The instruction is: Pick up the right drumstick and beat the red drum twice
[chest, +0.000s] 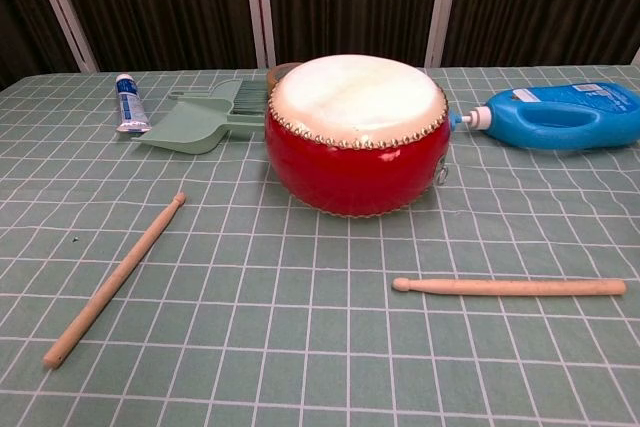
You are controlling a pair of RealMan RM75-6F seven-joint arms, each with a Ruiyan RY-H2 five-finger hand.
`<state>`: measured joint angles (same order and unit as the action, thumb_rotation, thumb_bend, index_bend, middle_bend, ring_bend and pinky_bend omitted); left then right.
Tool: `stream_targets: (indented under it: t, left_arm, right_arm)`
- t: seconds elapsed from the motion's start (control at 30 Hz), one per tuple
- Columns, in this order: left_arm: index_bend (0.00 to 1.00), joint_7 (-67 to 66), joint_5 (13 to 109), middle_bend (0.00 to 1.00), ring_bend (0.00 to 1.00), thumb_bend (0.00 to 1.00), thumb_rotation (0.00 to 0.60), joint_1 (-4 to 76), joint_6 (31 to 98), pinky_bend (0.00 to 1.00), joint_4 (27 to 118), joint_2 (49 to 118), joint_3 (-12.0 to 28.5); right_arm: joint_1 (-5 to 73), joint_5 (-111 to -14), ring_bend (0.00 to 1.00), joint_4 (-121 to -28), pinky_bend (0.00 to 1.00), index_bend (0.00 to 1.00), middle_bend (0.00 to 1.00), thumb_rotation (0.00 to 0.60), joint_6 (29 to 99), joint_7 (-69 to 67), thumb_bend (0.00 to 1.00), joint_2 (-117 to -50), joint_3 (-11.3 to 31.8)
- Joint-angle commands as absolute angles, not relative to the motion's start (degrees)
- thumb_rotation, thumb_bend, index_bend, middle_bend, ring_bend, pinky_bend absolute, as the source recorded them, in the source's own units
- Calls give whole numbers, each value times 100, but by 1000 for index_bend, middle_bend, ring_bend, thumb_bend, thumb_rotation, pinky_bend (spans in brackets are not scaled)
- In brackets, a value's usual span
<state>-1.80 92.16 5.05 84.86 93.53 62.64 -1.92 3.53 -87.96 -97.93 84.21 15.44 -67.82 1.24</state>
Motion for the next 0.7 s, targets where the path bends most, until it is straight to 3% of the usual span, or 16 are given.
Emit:
stream_targets:
  t: [0.03, 0.7]
  left_arm:
    - [0, -179, 9193, 0, 0, 0, 600, 507, 8475, 21, 9363, 6265, -182]
    - [0, -165, 9086, 0, 0, 0, 600, 499, 8442, 21, 9391, 6253, -152]
  right_arm:
    - [347, -8811, 0, -9786, 44, 0, 0, 600, 8442, 1543, 228, -6782, 124]
    - [357, -8735, 0, -9834, 36, 0, 0, 600, 8387, 1591, 228, -6779, 129]
